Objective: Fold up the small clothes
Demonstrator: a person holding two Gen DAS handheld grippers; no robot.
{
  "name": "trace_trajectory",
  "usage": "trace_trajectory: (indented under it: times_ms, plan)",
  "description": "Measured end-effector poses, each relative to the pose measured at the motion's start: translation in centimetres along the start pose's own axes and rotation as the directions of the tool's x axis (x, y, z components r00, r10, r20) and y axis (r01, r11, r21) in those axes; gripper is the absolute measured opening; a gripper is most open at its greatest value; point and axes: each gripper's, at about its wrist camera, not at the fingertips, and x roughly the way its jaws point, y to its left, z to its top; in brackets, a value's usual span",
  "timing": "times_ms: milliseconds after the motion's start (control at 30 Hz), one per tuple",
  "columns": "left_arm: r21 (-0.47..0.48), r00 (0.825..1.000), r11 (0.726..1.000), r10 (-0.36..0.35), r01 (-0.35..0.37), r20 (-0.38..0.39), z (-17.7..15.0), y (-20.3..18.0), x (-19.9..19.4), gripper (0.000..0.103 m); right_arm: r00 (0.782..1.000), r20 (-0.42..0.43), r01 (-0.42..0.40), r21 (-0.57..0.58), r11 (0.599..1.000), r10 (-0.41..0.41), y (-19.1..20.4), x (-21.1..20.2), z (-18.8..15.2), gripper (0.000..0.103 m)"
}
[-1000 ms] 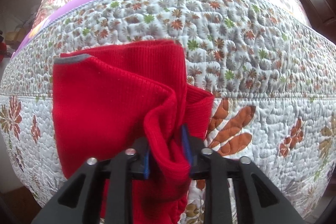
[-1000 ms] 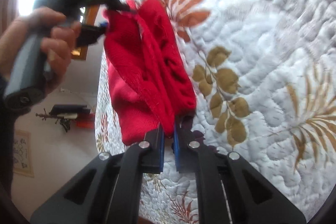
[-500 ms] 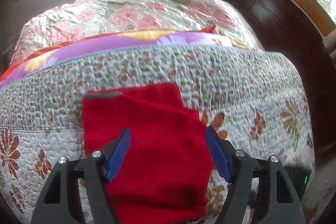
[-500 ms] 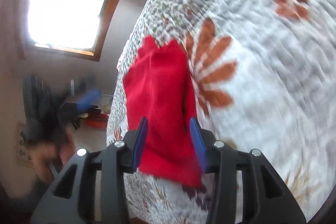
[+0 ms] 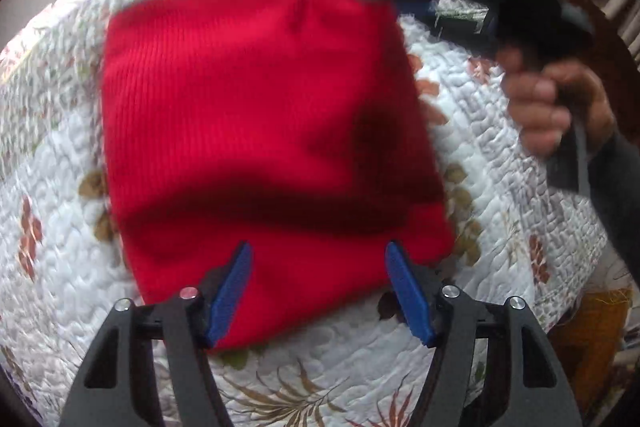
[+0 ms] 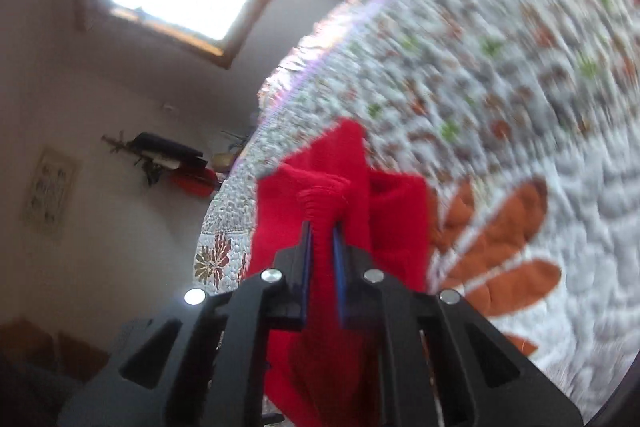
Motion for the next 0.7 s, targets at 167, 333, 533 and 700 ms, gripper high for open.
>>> trace_trajectory:
  times_ms: [167, 333, 533, 700]
  plan:
    - [-0.017, 1.0, 1.0, 0.014, -0.014, 0.011, -1.6, -0.5, 0.4, 0.069, 0.991, -0.034, 0.135, 0.088, 0.987, -0.133, -5.4, 2.0, 0.2, 0.026]
    - [-0.037, 0.988, 0.995, -0.087, 0.092, 0.126, 1.4, -0.1, -4.2, 0.068, 0.998, 0.002, 0.06, 0.137, 0.989, -0.061, -4.3, -0.8, -0.8, 0.04]
    - [-0.162, 0.95, 0.96, -0.182, 0.227, 0.255, 12.7, 7.3, -4.6, 0.068, 0.992, -0.028, 0.128, 0.085, 0.988, -0.126, -2.9, 0.4, 1.5, 0.051]
    - [-0.004, 0.99, 0.999, -0.034, 0.035, 0.134, 18.1, 9.1, -1.5, 0.059, 0.979, -0.105, 0.157, -0.147, 0.977, -0.173, 0.8, 1.9, 3.4, 0.051]
